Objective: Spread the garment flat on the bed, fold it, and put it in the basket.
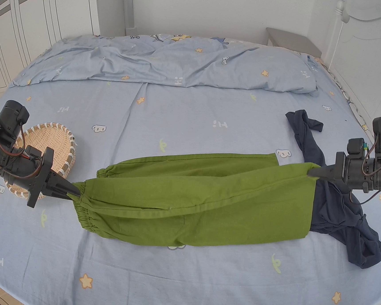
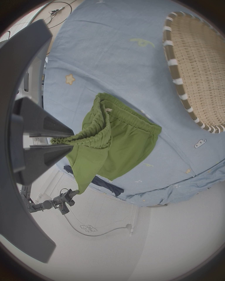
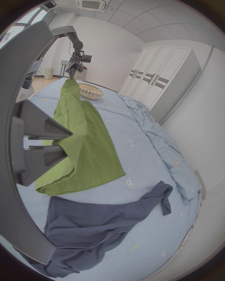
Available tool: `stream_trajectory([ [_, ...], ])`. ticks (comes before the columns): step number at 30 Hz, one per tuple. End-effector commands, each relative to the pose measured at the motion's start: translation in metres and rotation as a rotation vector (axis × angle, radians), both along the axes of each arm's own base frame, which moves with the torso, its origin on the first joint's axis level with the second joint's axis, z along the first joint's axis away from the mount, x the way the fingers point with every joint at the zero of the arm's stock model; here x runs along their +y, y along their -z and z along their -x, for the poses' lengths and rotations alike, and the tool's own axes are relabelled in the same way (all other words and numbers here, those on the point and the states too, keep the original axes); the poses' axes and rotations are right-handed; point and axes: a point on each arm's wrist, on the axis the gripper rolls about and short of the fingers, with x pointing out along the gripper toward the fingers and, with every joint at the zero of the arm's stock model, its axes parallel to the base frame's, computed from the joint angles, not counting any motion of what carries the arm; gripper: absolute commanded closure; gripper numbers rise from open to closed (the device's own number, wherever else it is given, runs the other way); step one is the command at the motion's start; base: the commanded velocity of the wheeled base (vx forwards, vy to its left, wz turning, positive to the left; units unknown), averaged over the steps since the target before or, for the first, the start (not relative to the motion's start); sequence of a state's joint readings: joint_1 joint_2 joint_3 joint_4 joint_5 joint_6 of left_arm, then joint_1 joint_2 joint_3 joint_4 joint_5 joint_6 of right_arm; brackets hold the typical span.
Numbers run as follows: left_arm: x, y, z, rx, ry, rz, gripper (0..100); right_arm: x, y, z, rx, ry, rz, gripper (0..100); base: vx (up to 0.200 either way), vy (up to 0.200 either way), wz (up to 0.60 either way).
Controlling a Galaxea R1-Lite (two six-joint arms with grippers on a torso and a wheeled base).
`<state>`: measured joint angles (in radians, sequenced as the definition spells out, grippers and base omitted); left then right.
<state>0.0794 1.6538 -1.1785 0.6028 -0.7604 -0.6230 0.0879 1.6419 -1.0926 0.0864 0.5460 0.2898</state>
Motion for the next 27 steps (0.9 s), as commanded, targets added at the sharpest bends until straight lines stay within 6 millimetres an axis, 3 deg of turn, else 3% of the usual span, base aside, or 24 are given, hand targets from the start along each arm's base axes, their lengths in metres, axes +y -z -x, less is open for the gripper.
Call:
stream_trajectory([
  [1,0.003,0.004,-0.029,0.004,0.0,0.006,100,-0.001,-0.002,-0.034,-0.007,0.011,-0.001,100,0.0,0.0,0.0],
  [7,0.004,0.006,-0.046,-0.004,0.005,0.006,100,0.002,-0.006,-0.054,-0.013,0.009,0.0,100,0.0,0.0,0.0],
  [14,-0.011,0.012,-0.067,-0.005,0.056,0.003,100,0.003,-0.003,-0.076,-0.031,0.005,0.009,100,0.0,0.0,0.0],
  [27,-0.004,0.017,-0.075,0.004,0.028,-0.008,100,0.007,-0.009,-0.099,-0.054,-0.009,0.021,100,0.0,0.0,0.0],
])
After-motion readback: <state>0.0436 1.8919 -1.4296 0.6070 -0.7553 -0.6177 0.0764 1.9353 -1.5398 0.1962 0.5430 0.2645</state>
